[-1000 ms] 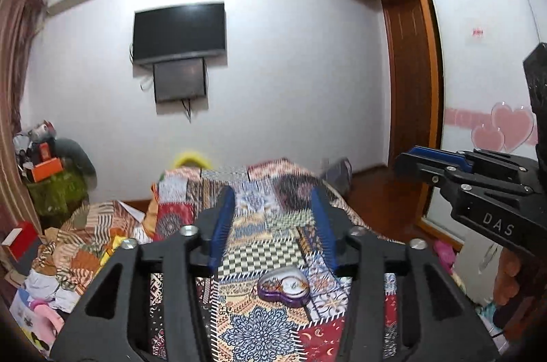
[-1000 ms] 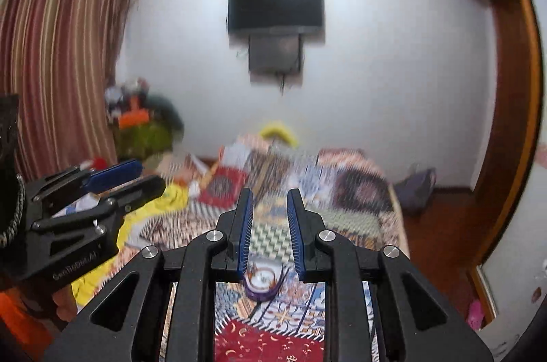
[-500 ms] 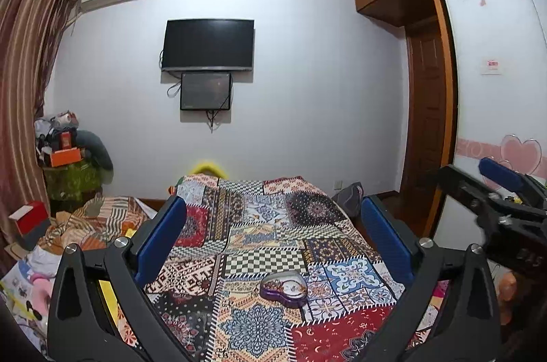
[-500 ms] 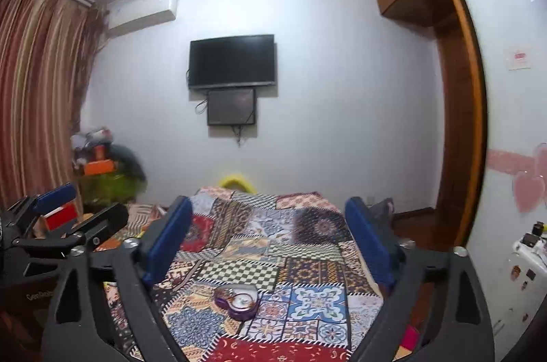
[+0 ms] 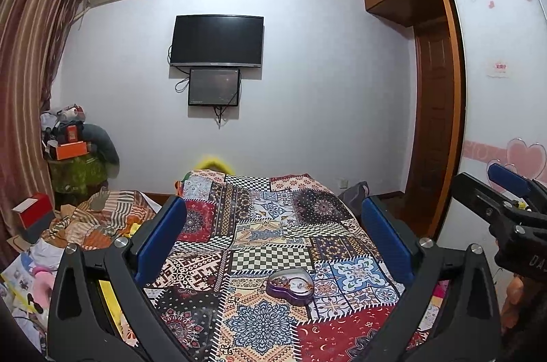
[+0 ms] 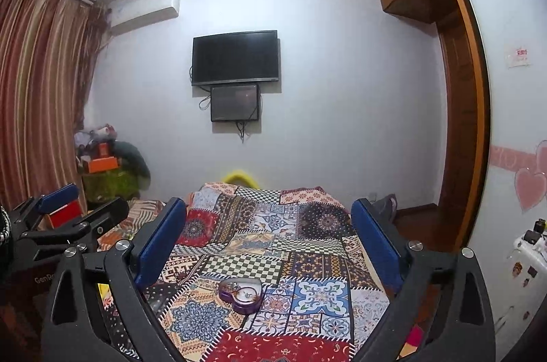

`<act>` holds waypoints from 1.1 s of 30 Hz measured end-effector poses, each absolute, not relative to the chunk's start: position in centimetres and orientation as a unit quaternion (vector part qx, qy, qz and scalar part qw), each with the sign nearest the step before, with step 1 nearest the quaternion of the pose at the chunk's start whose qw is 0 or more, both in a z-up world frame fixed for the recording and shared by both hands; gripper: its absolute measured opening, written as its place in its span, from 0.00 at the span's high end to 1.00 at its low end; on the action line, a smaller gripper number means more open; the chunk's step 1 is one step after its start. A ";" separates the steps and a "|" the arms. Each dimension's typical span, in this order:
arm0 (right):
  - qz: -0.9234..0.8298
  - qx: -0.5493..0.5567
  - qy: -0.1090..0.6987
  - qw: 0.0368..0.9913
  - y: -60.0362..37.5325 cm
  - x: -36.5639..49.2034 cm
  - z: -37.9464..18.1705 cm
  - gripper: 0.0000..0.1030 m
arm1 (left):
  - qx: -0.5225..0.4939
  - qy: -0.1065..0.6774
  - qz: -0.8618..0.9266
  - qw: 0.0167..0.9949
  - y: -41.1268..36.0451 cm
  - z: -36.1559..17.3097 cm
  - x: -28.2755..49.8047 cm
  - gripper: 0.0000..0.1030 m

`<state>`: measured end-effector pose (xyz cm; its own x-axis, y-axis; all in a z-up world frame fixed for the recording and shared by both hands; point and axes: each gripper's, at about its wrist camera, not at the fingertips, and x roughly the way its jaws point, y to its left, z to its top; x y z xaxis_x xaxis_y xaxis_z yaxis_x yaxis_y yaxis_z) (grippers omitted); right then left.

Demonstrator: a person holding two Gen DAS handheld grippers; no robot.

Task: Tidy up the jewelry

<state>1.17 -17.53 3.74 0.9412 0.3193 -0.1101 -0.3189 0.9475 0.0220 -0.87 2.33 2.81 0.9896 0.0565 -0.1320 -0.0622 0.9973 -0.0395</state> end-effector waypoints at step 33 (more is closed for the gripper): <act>0.171 0.006 0.081 0.982 -17.9 1.6 3.8 0.06 | -0.022 0.080 0.035 0.996 2.4 2.3 -0.4 0.01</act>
